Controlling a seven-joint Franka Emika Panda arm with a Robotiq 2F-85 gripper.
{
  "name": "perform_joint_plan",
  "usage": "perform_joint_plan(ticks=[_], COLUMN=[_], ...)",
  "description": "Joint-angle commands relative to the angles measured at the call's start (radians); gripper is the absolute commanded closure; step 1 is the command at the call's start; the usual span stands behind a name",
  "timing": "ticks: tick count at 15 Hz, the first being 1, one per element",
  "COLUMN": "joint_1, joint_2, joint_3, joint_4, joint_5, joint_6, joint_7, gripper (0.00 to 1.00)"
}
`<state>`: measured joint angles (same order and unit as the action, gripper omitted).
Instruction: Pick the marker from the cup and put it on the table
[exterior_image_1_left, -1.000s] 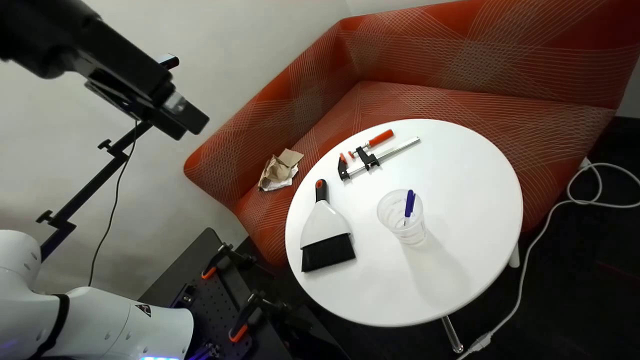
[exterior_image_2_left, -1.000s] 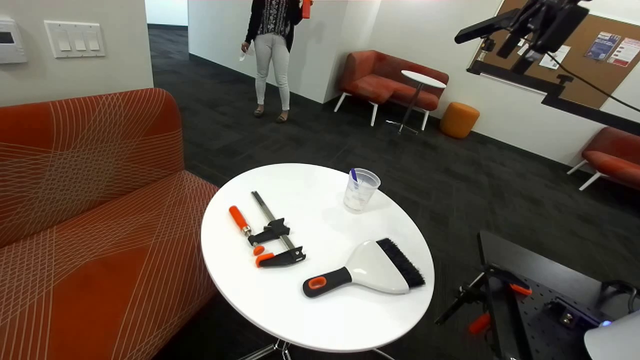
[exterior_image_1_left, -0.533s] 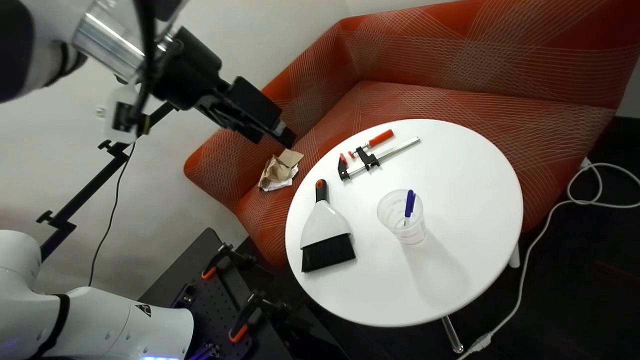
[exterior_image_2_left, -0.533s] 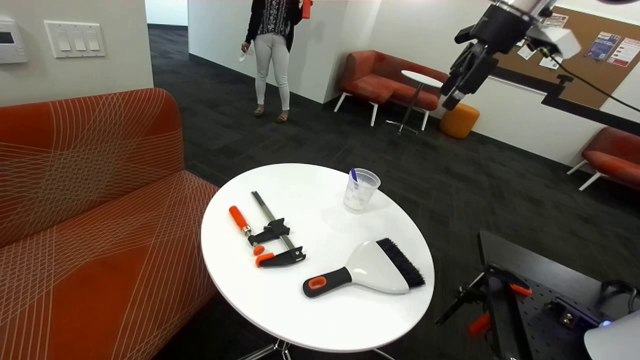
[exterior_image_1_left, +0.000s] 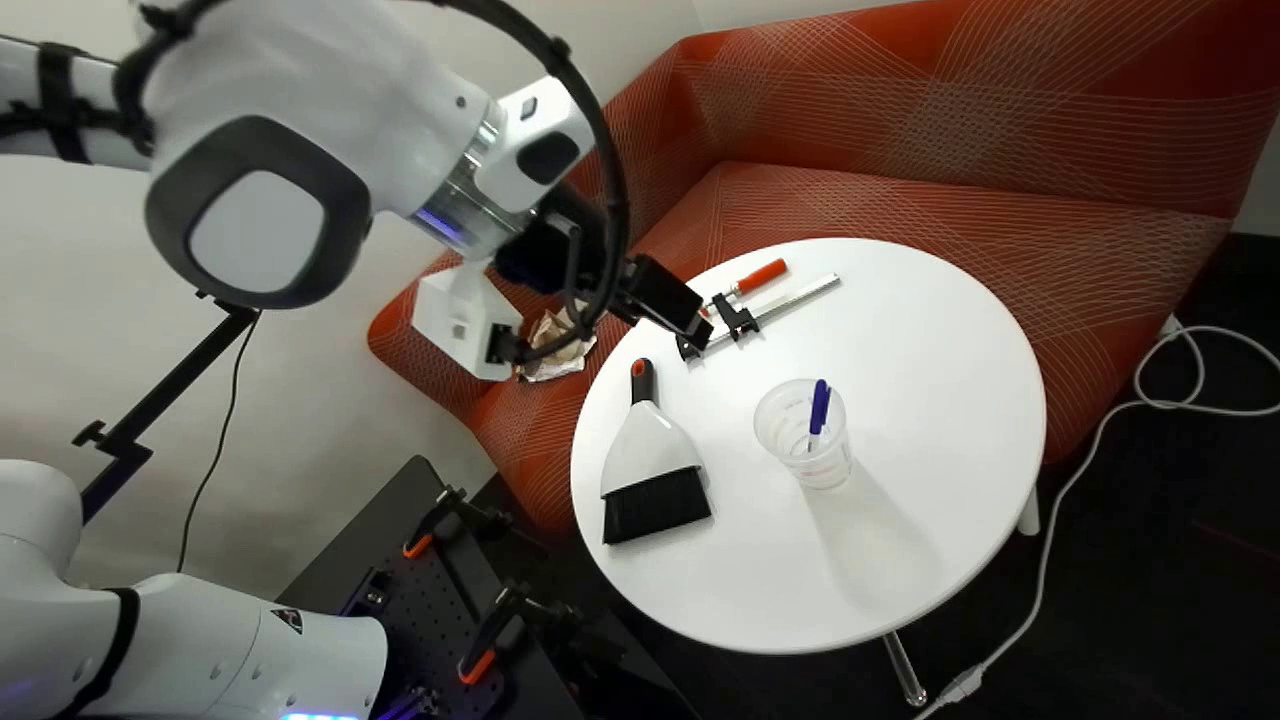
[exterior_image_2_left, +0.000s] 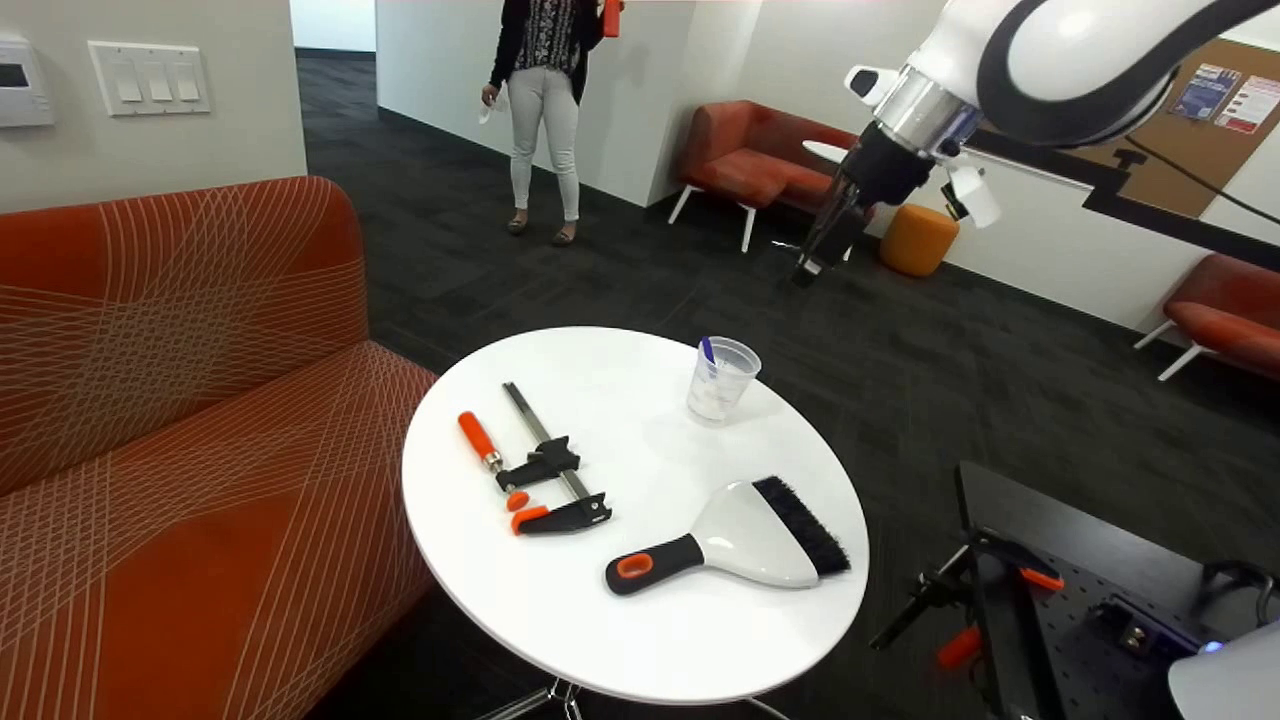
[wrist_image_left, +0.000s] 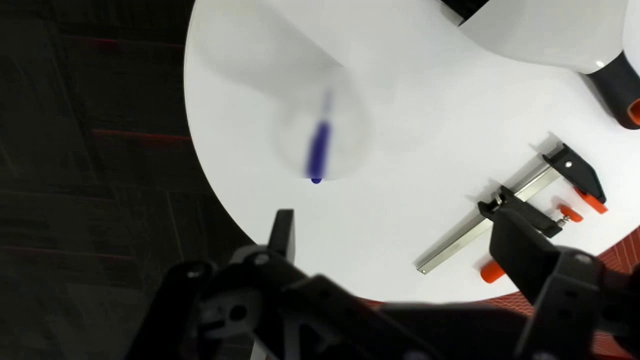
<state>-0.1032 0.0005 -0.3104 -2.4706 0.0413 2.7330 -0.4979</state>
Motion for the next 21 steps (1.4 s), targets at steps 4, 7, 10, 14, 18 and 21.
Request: perform_joint_plan(ticks=[4,7,10,14,18,21], joint_1=[-0.114,-0.133,-0.14,-0.183,-0.219,-0.25], joint_2=[0.225,0.213,0.226,0.272,0.342,0.406], joint_3=[0.117,0.137,0.141,0.183,0.2,0.221], joint_4=[0.128,0.101,0.115,0.146,0.183,0.222], joint_5=[0.129,0.077,0.076,0.111,0.103,0.103], joint_6=[0.016,0.034,0.033,0.041,0.057,0.068], joint_7=[-0.083,-0.032,-0.031,-0.056,-0.04,-0.039], gripper=[0.0,0.0,0.0,0.0,0.0,0.13])
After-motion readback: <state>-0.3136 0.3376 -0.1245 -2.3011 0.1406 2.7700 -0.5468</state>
